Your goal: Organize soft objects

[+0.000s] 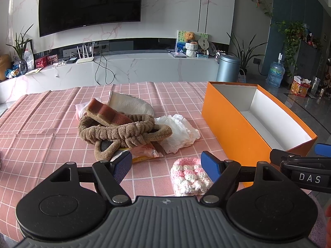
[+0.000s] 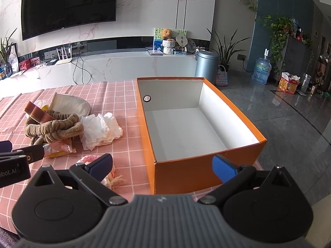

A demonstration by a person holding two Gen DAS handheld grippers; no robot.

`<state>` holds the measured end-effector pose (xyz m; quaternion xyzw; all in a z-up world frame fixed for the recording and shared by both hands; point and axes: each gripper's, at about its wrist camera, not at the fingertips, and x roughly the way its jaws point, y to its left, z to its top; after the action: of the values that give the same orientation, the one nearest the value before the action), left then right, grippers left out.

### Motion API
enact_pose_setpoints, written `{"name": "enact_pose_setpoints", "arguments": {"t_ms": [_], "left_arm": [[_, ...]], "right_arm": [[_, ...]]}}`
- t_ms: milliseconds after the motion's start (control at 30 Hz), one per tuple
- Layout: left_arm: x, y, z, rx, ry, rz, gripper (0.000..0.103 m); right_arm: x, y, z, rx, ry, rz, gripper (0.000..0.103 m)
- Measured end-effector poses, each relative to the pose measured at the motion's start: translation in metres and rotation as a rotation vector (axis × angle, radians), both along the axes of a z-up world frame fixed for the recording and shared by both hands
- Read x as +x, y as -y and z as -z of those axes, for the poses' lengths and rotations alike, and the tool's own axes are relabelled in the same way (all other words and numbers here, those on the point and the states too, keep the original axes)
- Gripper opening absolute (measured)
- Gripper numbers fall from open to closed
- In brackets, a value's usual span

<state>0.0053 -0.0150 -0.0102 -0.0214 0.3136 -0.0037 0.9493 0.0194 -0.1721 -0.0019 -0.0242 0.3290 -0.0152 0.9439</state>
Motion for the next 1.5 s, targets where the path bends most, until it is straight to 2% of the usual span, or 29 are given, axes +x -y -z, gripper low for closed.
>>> {"name": "enact_pose_setpoints", "arguments": {"t_ms": [133,300,400,533,667,900,1000,1167,1300,1500], "left_arm": [[-0.002,-0.005,-0.002,-0.019,0.0,-0.008,0.089],[-0.004,-0.017,-0.005,-0.039,0.002,-0.017,0.084],[-0.005,-0.025,-0.007,-0.055,0.011,-0.011,0.077],[-0.003,-0.033,-0.005,-0.051,-0.008,0.009,0.076],[0.001,-0.045,-0.001,-0.078,-0.026,0.002,0.075],[0.019,-0.074,0.003,-0.094,-0.013,-0.057,0.074],[0.033,-0.092,0.007,-0.127,-0.047,-0.097,0.065],[0.055,-0.122,0.015,-0.12,-0.089,-0.166,0.062],[0.075,-0.143,0.024,-0.091,-0.134,-0.211,0.061],[0.099,-0.169,0.037,-0.091,-0.167,-0.279,0.061]], "right_arm": [[-0.002,-0.005,-0.001,-0.002,0.018,-0.034,0.101],[-0.004,-0.015,-0.002,0.001,0.049,-0.097,0.101],[-0.006,-0.022,-0.004,0.012,0.074,-0.158,0.101],[-0.008,-0.039,-0.007,0.001,0.11,-0.261,0.1],[0.0,-0.052,-0.006,-0.009,0.104,-0.333,0.1],[0.038,-0.074,0.003,-0.016,0.059,-0.422,0.088],[0.056,-0.091,0.006,-0.034,0.06,-0.483,0.085],[0.088,-0.135,0.014,-0.066,0.049,-0.617,0.08],[0.112,-0.173,0.024,-0.09,0.033,-0.718,0.073],[0.142,-0.215,0.041,-0.119,0.017,-0.796,0.073]]}}
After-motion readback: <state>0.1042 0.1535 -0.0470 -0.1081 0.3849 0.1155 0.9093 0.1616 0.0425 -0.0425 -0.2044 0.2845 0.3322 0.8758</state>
